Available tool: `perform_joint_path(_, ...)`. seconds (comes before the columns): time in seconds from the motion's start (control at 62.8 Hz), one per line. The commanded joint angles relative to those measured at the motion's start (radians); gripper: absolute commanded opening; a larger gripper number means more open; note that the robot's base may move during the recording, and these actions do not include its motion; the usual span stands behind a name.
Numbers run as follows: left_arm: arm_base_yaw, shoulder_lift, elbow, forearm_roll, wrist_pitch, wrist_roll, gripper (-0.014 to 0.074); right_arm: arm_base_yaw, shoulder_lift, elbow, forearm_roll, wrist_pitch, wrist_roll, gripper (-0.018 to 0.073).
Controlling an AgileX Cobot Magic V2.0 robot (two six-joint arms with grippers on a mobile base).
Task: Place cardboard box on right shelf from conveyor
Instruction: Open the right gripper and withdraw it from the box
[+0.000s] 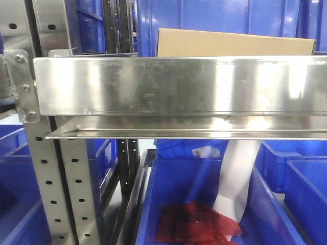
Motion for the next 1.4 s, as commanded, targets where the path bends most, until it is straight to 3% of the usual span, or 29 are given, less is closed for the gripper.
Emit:
perform_joint_path(0.0, 0.001, -0.012, -0.002, -0.007, -0.091, -0.005, -0.0119, -0.049, -0.047, 0.014, 0.010, -0.098, -0.014, 0.0036)
perform_joint_path(0.143, 0.001, -0.012, -0.002, -0.007, -0.091, -0.005, -0.0119, -0.095, -0.124, 0.071, 0.016, -0.104, -0.014, 0.0036)
perform_joint_path(0.319, 0.001, -0.012, -0.002, -0.007, -0.091, -0.005, -0.0119, -0.097, -0.165, 0.150, 0.014, -0.152, -0.015, 0.0036)
perform_joint_path(1.386, 0.001, -0.012, -0.002, -0.007, -0.091, -0.005, -0.0119, -0.097, -0.165, 0.147, 0.014, -0.135, -0.015, 0.0036)
